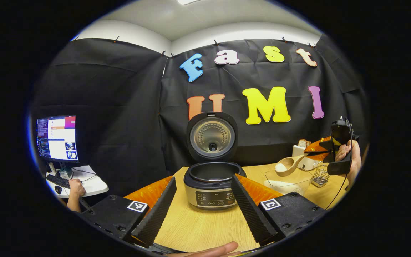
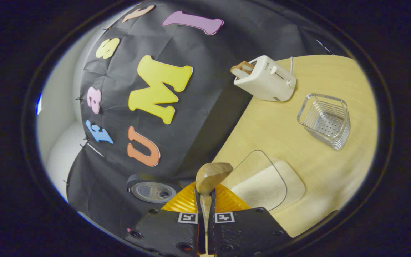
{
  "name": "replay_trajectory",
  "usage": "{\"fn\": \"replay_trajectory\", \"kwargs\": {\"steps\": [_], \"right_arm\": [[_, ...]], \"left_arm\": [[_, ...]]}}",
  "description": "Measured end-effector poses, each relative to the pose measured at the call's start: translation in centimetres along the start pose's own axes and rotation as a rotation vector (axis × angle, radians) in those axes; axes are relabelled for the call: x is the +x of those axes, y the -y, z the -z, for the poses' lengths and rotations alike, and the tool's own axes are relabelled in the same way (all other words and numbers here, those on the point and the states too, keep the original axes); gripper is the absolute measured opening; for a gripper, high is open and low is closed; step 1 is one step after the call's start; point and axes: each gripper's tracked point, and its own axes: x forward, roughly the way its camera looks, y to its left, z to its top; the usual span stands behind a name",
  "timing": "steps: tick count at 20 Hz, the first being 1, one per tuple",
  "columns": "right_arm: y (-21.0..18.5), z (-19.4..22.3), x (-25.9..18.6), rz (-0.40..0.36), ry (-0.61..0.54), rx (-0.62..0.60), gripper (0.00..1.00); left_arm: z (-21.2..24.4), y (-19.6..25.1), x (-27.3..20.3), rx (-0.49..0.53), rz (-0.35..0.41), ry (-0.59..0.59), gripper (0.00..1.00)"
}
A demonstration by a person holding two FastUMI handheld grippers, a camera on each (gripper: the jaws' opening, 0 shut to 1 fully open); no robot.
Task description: Close the left gripper, press the button to open the rice cooker; take a wooden spoon from the chopstick holder with the right hand, scoop a spoonful of rice and pour it into the rice cooker, then put the wooden spoon back into the chopstick holder.
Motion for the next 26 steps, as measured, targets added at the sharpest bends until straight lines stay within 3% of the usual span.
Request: {"fn": "replay_trajectory", "kwargs": {"steps": [5, 8, 13, 16, 20, 26], "right_arm": [[-4.7, 1.5, 0.3, -0.075, -0.039, 0.032, 0.02], [-7.6, 3.1, 1.3, -0.115, -0.072, 0.055, 0.02], [-11.0, 6.8, 3.3, -0.127, -0.113, 0.012, 0.03], [-12.6, 10.2, 5.2, -0.106, -0.145, -0.06, 0.02], [-14.7, 15.5, 8.4, -0.087, -0.218, -0.118, 0.03], [-15.1, 18.8, 13.1, 0.013, -0.209, -0.33, 0.02]], "left_arm": [[0.5, -2.9, 0.1, -0.035, -0.058, -0.017, 0.95], [0.7, -4.5, -0.2, -0.076, -0.086, -0.017, 0.99], [0.5, -6.4, -0.4, -0.095, -0.121, -0.008, 0.99], [1.0, -7.6, -0.3, -0.122, -0.149, -0.023, 0.95], [1.6, -9.5, -0.6, -0.154, -0.188, -0.033, 0.99], [1.8, -9.2, -0.4, -0.161, -0.162, -0.034, 0.95]]}}
